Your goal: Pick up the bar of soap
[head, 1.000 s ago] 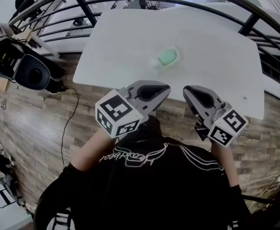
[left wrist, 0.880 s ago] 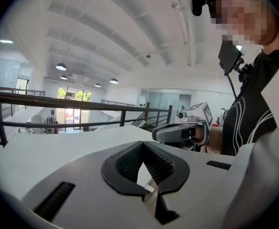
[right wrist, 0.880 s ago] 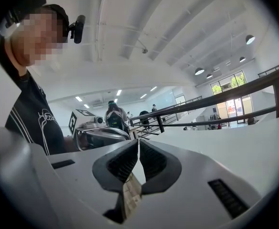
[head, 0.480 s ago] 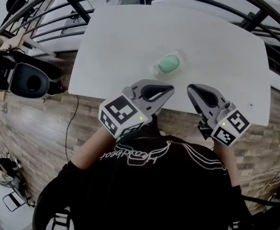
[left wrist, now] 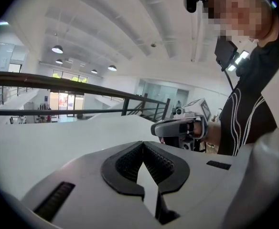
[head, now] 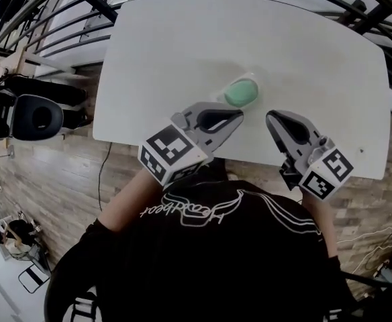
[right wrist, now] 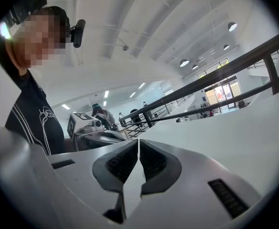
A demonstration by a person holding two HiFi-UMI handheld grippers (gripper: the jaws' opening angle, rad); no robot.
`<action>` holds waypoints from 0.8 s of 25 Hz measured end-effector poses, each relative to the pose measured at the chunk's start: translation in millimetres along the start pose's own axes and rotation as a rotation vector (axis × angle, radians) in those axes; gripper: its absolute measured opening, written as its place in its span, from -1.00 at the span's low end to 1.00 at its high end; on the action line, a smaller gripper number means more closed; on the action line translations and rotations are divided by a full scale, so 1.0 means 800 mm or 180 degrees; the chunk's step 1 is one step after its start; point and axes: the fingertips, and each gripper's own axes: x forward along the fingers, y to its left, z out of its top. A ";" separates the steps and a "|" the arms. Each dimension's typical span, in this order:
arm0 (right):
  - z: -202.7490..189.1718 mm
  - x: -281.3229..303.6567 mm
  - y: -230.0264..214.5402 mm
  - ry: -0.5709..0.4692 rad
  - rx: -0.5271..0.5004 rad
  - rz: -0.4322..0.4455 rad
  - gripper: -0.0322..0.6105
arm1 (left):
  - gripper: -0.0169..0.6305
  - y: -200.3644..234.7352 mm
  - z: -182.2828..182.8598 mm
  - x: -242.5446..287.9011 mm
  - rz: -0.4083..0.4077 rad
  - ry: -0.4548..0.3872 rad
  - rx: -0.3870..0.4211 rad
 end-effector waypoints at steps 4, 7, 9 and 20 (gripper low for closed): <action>-0.006 0.006 -0.013 0.0005 0.0086 -0.0024 -0.85 | -0.92 0.017 -0.004 0.009 0.0017 0.0088 0.0075; -0.016 0.009 -0.020 0.0007 0.0136 -0.0036 -0.85 | -0.92 0.026 -0.011 0.017 0.0005 0.0132 0.0113; -0.022 0.010 -0.027 0.0007 0.0171 -0.0047 -0.85 | -0.88 0.034 -0.014 0.023 0.0036 0.0159 0.0131; -0.034 0.018 -0.055 0.0029 0.0354 -0.0100 -0.85 | -0.24 0.070 -0.035 0.056 0.0171 0.0501 0.0351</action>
